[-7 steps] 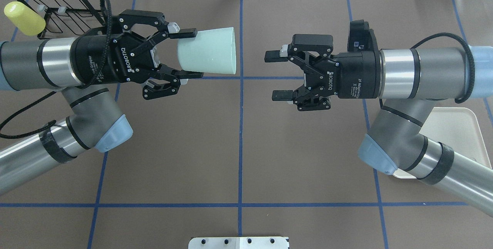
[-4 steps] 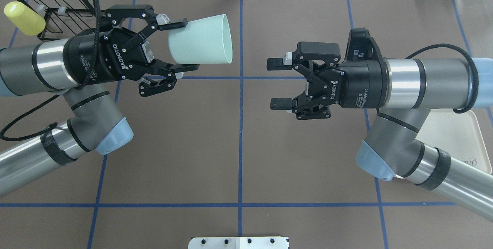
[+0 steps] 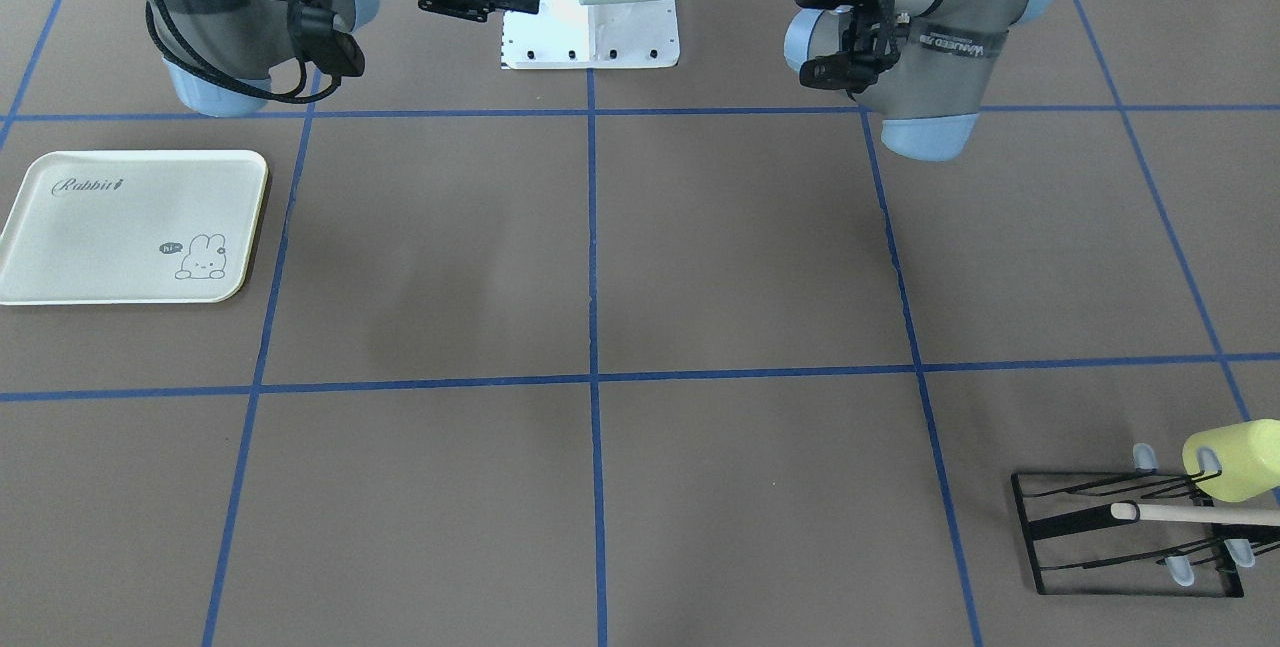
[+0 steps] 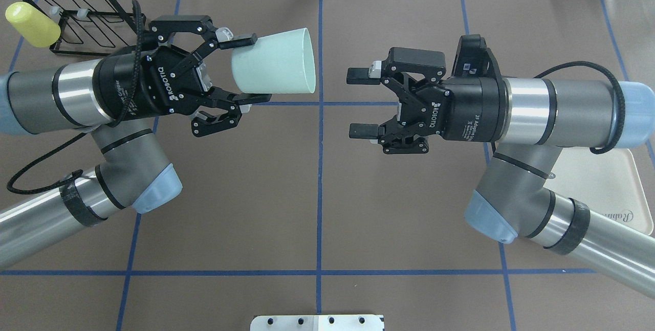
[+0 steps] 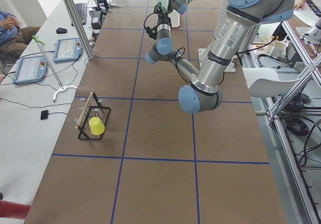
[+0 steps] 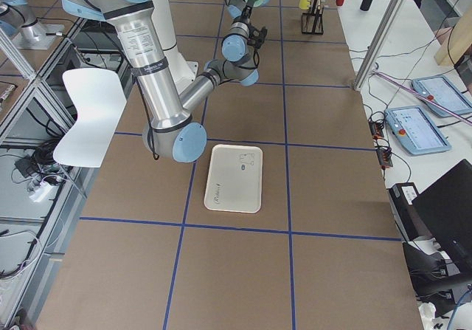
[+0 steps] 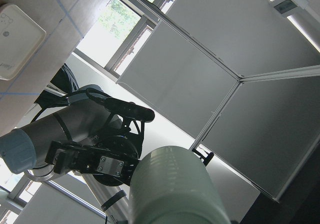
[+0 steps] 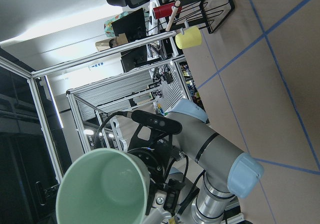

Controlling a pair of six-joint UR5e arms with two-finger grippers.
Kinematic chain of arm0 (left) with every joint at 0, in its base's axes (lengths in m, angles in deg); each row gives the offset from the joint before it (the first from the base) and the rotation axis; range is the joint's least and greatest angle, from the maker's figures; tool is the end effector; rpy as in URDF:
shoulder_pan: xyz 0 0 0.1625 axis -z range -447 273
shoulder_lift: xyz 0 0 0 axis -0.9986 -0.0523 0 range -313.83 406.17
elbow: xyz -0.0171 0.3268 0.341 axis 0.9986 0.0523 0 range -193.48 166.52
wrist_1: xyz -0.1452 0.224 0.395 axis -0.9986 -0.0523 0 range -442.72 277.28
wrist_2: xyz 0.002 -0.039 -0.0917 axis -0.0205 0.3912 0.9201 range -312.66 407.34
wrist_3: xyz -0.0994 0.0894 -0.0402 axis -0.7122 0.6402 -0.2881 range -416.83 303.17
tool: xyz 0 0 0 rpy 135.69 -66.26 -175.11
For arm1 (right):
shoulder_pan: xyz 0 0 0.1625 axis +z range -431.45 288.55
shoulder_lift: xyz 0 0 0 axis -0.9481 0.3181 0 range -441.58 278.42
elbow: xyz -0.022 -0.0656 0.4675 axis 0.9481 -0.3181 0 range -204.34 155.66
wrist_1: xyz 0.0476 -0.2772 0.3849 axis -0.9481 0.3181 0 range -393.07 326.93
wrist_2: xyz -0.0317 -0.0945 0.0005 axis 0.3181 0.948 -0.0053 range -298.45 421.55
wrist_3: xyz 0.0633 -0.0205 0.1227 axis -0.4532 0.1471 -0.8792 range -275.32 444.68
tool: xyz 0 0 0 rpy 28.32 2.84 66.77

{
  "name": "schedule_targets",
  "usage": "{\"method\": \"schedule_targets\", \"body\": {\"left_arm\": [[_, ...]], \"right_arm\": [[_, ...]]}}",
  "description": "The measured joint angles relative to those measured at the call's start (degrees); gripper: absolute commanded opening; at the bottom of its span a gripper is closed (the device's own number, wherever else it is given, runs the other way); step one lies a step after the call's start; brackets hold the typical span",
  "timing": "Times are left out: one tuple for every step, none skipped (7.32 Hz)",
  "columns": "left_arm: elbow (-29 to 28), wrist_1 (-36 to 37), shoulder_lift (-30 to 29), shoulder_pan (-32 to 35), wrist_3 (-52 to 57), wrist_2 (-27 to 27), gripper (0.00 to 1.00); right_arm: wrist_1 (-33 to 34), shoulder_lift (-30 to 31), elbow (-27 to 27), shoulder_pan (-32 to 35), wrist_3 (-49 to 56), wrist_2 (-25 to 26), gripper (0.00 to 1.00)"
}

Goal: Left arm grabs green cup and hands to right arm on tray

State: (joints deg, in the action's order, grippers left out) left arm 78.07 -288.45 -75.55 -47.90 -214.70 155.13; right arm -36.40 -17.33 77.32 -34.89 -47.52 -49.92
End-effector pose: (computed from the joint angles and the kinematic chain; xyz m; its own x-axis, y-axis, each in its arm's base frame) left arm 0.4195 -0.4578 0.1481 -0.6938 -0.5728 -0.4366 -0.4360 0.8165 -0.3783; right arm -0.4347 -0.4248 0.1499 -0.6111 0.3250 0.7218 0.1064 0.9373 -0.3319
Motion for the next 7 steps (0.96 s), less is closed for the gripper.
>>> {"method": "schedule_targets", "body": {"left_arm": [[0.1, 0.3, -0.1, -0.5, 0.0, 0.0, 0.0], [0.2, 1.0, -0.3, -0.7, 0.1, 0.0, 0.0], [0.3, 1.5, -0.4, -0.8, 0.1, 0.0, 0.0], [0.4, 1.7, -0.4, -0.9, 0.1, 0.0, 0.0], [0.4, 1.8, -0.4, -1.2, 0.1, 0.0, 0.0], [0.4, 1.8, -0.5, -1.4, 0.0, 0.0, 0.0], [0.4, 1.9, -0.6, -1.7, 0.0, -0.1, 0.0]], "right_arm": [[0.0, -0.3, -0.2, -0.4, 0.0, 0.3, 0.91], [0.0, -0.5, -0.3, -0.8, 0.0, 0.4, 0.91], [0.0, -0.6, -0.3, -1.0, 0.0, 0.4, 0.91], [0.0, -0.7, -0.2, -1.0, 0.0, 0.5, 0.89], [0.0, -0.7, -0.2, -1.0, 0.0, 0.5, 0.89], [0.0, -0.7, -0.2, -1.1, 0.0, 0.6, 0.88], [0.0, -0.7, -0.2, -1.1, 0.0, 0.7, 0.87]]}}
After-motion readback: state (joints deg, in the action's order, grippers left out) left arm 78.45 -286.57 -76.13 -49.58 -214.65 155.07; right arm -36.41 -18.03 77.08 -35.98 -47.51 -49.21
